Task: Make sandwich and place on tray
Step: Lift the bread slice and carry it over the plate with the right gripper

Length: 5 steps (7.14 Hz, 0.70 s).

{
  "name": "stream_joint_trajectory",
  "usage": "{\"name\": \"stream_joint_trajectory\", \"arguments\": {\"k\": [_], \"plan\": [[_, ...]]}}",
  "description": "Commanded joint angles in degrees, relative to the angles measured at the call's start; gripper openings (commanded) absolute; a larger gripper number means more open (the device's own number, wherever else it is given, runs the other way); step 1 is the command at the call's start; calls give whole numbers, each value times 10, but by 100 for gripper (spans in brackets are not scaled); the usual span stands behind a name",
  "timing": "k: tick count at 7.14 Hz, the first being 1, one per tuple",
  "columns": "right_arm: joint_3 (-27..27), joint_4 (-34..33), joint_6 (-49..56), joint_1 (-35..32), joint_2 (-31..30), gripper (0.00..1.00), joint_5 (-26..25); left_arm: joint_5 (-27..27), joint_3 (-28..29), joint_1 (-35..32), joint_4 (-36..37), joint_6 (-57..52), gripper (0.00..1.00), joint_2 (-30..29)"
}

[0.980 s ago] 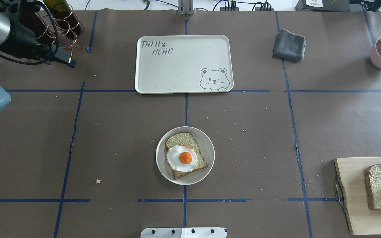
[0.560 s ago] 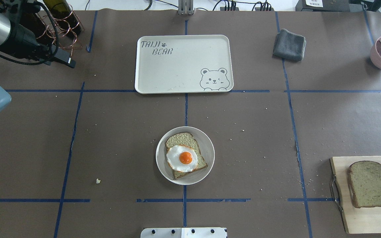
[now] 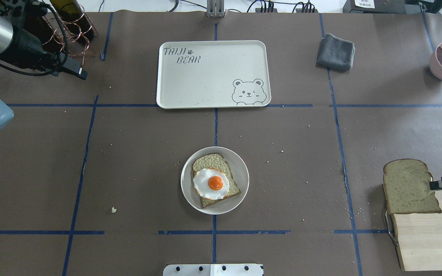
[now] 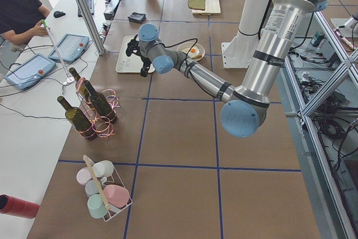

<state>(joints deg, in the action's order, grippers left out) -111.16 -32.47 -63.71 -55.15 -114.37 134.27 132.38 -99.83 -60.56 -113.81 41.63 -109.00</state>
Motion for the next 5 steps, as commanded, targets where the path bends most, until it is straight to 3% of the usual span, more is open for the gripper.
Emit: {"name": "stream_joint_trajectory", "arguments": {"k": [1, 4, 5], "plan": [[4, -14, -40, -16, 103, 0, 23, 1, 1, 0, -1, 1, 100, 3], [18, -136, -156, 46, 349, 0, 23, 1, 8, 0, -2, 0, 100, 4], [28, -176, -160, 85, 399, 0, -3, 1, 12, 0, -2, -1, 100, 5]]}}
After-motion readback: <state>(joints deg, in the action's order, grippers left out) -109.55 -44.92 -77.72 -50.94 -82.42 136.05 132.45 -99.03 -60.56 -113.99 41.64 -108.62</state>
